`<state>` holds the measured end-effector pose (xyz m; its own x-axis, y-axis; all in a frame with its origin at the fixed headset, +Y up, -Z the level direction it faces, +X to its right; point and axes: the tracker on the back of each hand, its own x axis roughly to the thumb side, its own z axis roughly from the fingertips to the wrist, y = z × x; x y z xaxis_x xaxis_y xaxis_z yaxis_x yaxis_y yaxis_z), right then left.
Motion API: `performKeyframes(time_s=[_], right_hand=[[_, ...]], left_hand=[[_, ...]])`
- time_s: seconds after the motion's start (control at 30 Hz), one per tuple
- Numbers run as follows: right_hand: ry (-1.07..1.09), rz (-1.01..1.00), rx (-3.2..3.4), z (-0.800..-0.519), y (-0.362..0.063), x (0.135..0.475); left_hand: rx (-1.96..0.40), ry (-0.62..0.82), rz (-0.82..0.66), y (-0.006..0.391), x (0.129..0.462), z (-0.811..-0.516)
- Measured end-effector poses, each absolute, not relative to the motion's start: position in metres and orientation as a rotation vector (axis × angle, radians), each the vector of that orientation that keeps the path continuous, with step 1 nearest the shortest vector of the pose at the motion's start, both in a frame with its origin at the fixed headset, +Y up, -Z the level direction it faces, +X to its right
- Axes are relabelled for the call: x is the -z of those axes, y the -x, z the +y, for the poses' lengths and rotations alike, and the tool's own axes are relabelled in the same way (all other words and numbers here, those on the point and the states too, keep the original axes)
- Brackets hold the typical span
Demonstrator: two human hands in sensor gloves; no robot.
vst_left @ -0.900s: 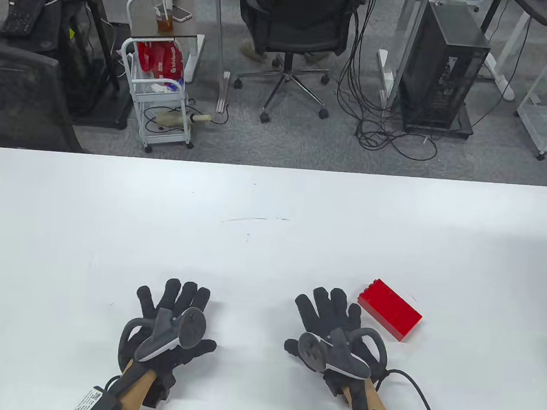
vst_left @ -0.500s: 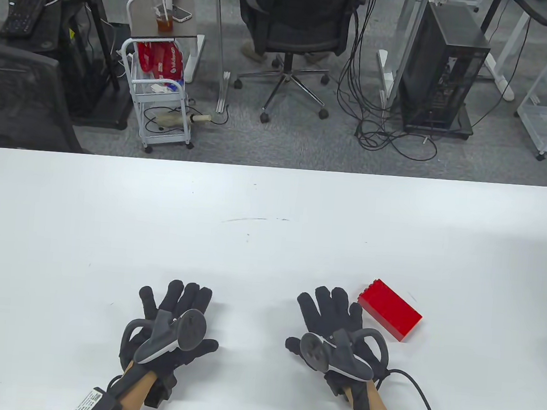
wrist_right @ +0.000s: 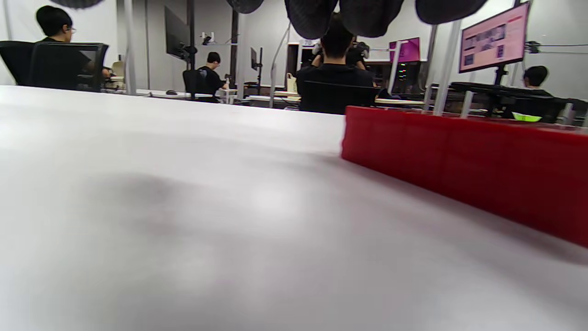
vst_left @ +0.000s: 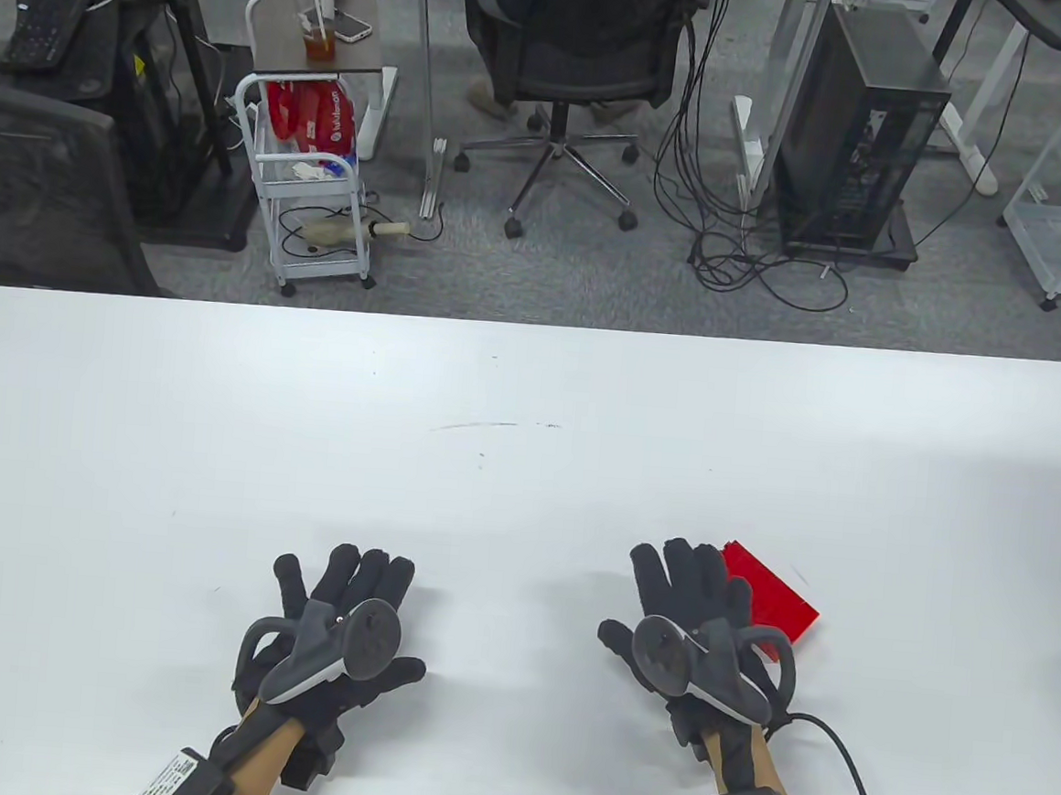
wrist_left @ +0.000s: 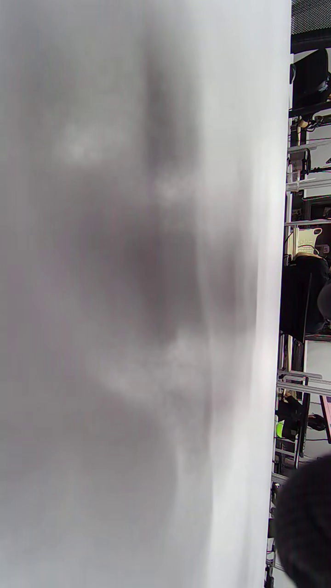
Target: Separate stacked toy bricks from each other
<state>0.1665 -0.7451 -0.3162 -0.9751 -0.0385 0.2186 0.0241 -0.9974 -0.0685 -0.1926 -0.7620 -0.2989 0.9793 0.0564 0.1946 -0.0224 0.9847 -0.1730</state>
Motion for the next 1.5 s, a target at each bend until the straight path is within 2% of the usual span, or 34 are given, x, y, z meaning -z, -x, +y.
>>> performKeyframes(time_s=[0.3, 0.43, 0.57, 0.87, 1.3, 1.5], right_hand=[[0.047, 0.042, 3.165, -0.738, -0.232, 0.338], [-0.101, -0.042, 3.202, -0.747, -0.260, 0.343], [-0.181, -0.215, 3.237, -0.760, -0.275, 0.347], [-0.199, -0.303, 3.248, -0.771, -0.276, 0.351], [-0.173, -0.187, 3.204, -0.756, -0.258, 0.351], [-0.112, -0.234, 3.171, -0.754, -0.248, 0.353]], left_hand=[[-0.058, 0.160, -0.205, 0.194, 0.299, -0.761], [-0.061, 0.169, -0.205, 0.194, 0.299, -0.761], [-0.061, 0.179, -0.206, 0.195, 0.299, -0.762], [-0.060, 0.190, -0.206, 0.195, 0.298, -0.762], [-0.054, 0.189, -0.217, 0.192, 0.298, -0.763], [-0.052, 0.185, -0.222, 0.191, 0.297, -0.763]])
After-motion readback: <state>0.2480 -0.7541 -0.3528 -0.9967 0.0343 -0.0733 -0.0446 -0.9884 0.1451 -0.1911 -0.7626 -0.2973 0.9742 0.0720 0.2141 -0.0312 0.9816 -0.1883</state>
